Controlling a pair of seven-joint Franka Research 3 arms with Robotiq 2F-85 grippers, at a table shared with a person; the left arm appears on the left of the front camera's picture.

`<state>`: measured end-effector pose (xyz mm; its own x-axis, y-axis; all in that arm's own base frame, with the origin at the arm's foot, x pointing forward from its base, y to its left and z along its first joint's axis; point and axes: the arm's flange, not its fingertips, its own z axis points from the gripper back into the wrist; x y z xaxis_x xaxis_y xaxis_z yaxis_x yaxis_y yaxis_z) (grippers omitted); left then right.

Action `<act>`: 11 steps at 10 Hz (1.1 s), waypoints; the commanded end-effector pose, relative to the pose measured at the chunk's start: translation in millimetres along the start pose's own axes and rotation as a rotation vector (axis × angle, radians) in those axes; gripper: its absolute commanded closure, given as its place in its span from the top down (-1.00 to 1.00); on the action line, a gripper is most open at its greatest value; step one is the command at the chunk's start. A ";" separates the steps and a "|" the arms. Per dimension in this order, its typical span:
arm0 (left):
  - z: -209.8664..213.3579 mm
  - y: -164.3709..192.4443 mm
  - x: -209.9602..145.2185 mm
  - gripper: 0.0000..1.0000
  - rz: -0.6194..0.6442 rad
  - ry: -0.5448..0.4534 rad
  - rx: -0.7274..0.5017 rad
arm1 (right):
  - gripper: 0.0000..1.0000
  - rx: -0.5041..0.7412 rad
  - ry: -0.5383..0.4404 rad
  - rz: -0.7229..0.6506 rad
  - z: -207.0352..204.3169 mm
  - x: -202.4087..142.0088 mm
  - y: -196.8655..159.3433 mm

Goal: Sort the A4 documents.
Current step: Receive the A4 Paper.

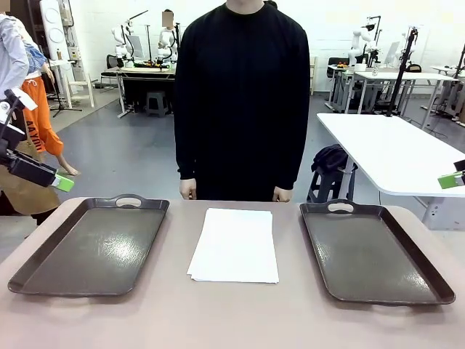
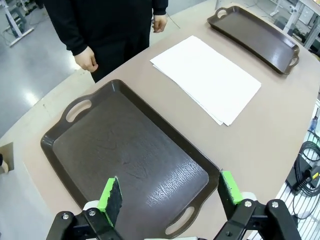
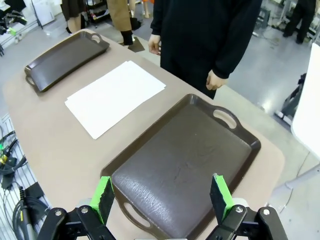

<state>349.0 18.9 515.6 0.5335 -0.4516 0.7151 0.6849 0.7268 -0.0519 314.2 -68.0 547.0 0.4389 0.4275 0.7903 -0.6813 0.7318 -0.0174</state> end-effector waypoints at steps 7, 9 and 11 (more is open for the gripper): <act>1.9 -3.1 4.4 1.00 -0.055 -0.016 0.001 | 1.00 0.008 0.011 0.020 0.0 0.6 2.9; 1.9 -3.1 4.4 1.00 -0.055 -0.016 0.001 | 1.00 0.008 0.011 0.020 0.0 0.6 2.9; 1.9 -3.1 4.4 1.00 -0.055 -0.016 0.001 | 1.00 0.008 0.011 0.020 0.0 0.6 2.9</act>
<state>347.3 14.0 520.8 0.5049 -0.4775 0.7190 0.7031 0.7107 -0.0218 313.2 -65.0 548.2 0.4372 0.4377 0.7856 -0.6859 0.7274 -0.0236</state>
